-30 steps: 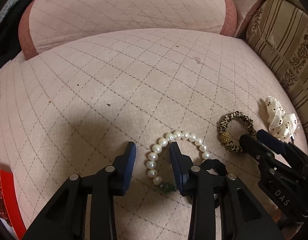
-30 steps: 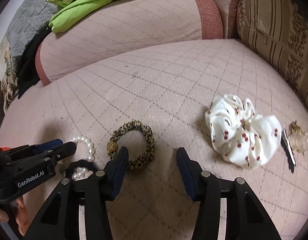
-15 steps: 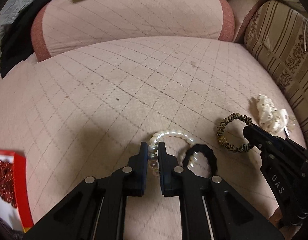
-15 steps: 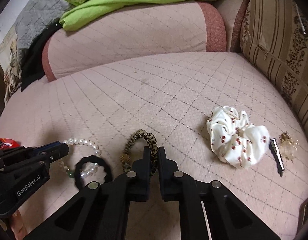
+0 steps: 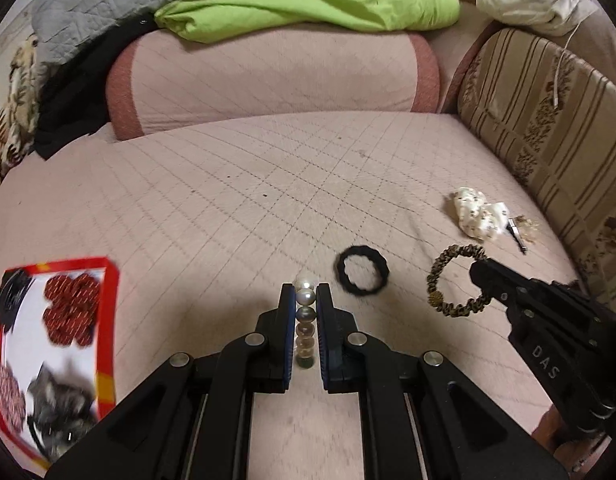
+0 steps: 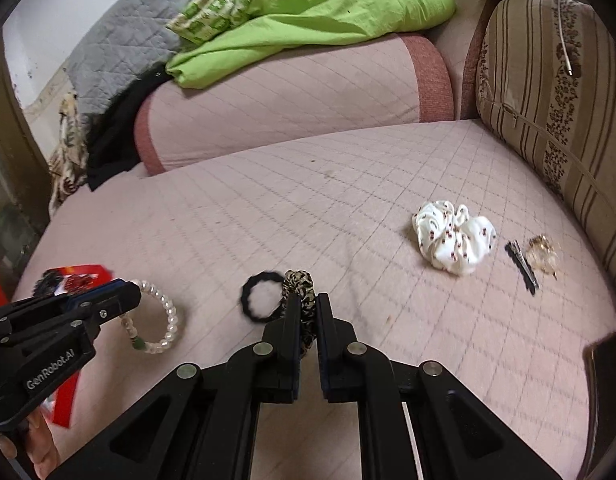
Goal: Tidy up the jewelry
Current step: 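Carry the pearl bracelet and leopard hair tie over the tray with both grippers, then open right gripper to drop the leopard hair tie while left gripper releases the pearl bracelet, then move left gripper to the black rubber hair tie while right gripper approaches the cherry-print scrunchie, then grasp the black rubber hair tie with left gripper while right gripper grasps the white cherry scrunchie, then carry the black hair tie and cherry scrunchie over the tray with both grippers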
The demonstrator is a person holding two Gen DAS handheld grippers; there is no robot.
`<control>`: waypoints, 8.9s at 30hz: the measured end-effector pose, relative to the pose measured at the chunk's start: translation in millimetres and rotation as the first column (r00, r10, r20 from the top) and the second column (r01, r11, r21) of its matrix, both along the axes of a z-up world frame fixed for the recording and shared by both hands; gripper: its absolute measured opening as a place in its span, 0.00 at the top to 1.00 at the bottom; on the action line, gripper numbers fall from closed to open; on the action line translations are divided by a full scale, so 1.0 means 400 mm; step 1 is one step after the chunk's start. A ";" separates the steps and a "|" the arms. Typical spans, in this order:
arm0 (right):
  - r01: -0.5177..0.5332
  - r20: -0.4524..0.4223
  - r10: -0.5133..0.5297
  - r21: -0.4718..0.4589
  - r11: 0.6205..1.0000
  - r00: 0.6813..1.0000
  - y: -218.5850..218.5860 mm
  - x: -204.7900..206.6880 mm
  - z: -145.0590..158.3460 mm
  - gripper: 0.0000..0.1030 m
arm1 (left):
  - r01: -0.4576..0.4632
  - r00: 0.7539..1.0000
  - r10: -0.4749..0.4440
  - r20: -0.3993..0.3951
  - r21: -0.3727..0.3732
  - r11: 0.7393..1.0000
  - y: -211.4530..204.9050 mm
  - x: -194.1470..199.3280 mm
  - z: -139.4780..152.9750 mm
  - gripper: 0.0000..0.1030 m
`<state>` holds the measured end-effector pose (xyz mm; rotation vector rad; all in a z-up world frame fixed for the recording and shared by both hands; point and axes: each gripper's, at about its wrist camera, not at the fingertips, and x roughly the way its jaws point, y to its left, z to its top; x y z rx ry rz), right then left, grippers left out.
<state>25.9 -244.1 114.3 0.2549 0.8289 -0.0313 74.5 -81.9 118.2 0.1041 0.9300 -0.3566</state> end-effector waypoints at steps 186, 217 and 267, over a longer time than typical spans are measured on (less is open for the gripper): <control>0.050 -0.186 -0.092 -0.216 0.975 0.978 -0.032 -0.199 -0.059 0.47 | -0.109 0.994 0.105 0.032 0.158 0.981 0.069 -0.205 -0.001 0.47; 0.248 -0.077 -0.243 0.068 0.966 0.967 -0.368 0.183 -0.176 0.47 | 0.065 0.994 -0.056 -0.090 0.100 0.993 -0.235 0.215 -0.253 0.65; -0.133 0.040 0.130 0.061 0.989 0.991 0.154 -0.224 0.065 0.85 | -0.236 0.956 0.224 0.188 0.047 0.971 0.250 -0.302 0.136 0.94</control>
